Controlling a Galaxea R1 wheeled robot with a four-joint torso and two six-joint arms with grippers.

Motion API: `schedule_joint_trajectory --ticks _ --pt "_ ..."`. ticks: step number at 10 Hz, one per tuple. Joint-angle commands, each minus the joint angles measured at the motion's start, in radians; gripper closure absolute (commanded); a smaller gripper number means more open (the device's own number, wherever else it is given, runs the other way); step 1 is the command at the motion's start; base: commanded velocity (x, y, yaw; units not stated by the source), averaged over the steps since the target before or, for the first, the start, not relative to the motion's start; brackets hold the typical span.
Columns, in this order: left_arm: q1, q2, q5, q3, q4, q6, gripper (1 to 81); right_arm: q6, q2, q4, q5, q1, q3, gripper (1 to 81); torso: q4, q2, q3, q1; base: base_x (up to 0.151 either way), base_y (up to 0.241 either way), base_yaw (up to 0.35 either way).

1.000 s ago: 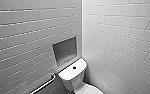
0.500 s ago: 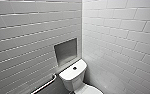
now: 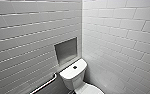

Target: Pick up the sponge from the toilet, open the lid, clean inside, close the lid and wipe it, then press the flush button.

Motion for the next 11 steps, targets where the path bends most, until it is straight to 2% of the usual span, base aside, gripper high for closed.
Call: schedule_joint_trajectory --ticks 1,4,9,11 --pt "-0.047 -0.043 0.057 0.099 -0.009 0.000 1.0 -0.006 -0.004 -0.008 -0.052 0.020 0.011 81.1 0.000 0.000 0.000 0.000 0.000 0.000 0.000" --pt "-0.079 -0.139 0.057 0.285 -0.058 0.000 1.0 -0.006 0.007 -0.007 -0.052 0.023 0.012 81.1 0.000 0.000 0.000 0.000 0.000 0.000 0.000" --pt "-0.114 -0.179 0.057 0.337 -0.089 0.000 1.0 -0.009 0.016 -0.011 -0.055 0.026 0.022 81.1 0.000 0.000 0.000 0.000 0.000 0.000 0.000" --pt "-0.119 -0.179 0.057 0.340 -0.089 0.000 1.0 -0.009 0.016 -0.011 -0.055 0.025 0.022 81.1 0.000 0.000 0.000 0.000 0.069 0.000 0.000"
